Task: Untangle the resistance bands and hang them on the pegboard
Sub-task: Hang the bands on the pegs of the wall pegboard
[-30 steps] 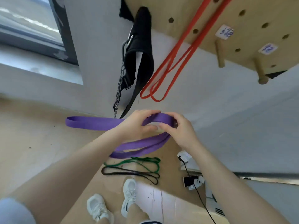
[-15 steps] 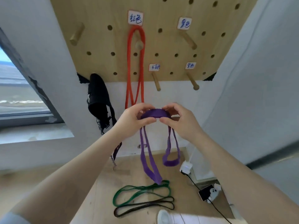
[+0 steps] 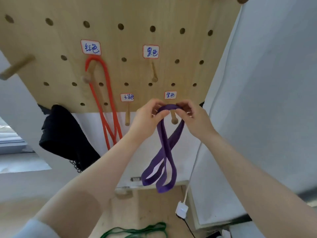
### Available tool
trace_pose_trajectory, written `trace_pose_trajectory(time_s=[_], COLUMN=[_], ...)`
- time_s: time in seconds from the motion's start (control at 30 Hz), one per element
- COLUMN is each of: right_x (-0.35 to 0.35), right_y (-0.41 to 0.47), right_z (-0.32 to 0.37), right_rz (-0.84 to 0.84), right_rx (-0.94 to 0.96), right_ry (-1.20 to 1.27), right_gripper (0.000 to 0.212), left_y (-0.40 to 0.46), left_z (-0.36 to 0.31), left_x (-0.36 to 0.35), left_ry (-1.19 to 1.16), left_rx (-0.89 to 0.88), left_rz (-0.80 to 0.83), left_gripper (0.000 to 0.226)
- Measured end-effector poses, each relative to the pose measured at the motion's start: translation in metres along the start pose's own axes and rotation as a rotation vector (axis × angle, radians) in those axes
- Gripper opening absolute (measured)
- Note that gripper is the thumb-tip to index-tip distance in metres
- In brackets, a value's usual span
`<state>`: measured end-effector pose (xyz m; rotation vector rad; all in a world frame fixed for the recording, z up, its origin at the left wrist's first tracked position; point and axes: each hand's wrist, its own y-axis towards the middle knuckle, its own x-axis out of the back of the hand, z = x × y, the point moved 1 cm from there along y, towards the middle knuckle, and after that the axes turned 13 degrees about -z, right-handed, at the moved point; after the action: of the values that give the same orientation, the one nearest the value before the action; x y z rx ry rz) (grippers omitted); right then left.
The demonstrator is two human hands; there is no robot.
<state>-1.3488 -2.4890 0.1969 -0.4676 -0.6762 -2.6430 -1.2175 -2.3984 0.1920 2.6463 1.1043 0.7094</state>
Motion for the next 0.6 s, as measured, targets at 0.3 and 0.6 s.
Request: trace_pose_trajectory(time_s=[0.3, 0.6], right_x=[-0.014, -0.036], right_y=[0.064, 0.084], right_z=[-0.049, -0.1], right_rz=[0.116, 0.113], right_rx=[-0.014, 0.046], right_ry=[-0.02, -0.153], right_gripper=[0.021, 0.021], left_y=[0.053, 0.072], left_z=[0.031, 0.066], left_x=[-0.037, -0.074], left_ry=[0.187, 0.374], left_rx=[0.016, -0.045], left_rz=[0.086, 0.081], left_gripper=[0.025, 0.026])
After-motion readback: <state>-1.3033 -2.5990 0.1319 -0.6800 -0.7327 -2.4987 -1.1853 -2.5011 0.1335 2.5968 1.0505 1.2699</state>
